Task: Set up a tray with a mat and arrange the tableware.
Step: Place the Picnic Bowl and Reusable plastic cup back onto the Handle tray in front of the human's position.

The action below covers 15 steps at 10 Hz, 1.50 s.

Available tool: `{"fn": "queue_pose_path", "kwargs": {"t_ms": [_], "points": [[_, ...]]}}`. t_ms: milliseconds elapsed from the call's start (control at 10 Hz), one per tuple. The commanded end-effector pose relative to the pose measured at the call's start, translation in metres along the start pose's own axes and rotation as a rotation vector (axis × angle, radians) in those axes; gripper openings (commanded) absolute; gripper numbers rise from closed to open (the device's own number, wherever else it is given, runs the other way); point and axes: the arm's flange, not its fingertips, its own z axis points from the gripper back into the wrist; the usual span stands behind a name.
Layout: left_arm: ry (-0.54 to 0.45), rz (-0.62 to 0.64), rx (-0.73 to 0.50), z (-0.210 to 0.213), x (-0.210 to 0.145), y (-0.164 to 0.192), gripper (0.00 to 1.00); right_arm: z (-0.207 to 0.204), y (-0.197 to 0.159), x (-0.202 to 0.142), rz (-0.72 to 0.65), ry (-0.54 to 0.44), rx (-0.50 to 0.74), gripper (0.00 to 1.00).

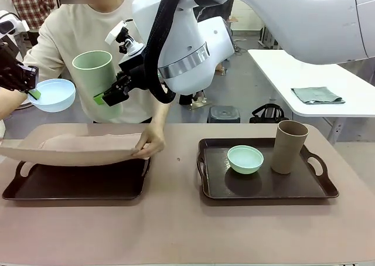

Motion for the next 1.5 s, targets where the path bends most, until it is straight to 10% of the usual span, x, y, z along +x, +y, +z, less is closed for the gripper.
{"fn": "queue_pose_path", "kwargs": {"t_ms": [0, 1400], "points": [[-0.009, -0.006, 0.0, 0.0003, -0.0002, 0.0013, 0.0, 0.001, -0.0003, 0.0004, 0.011, -0.012, -0.003, 0.0], [-0.009, -0.006, 0.0, 0.0003, -0.0002, 0.0013, 0.0, 0.001, -0.0003, 0.0004, 0.011, -0.012, -0.003, 0.0]]}}
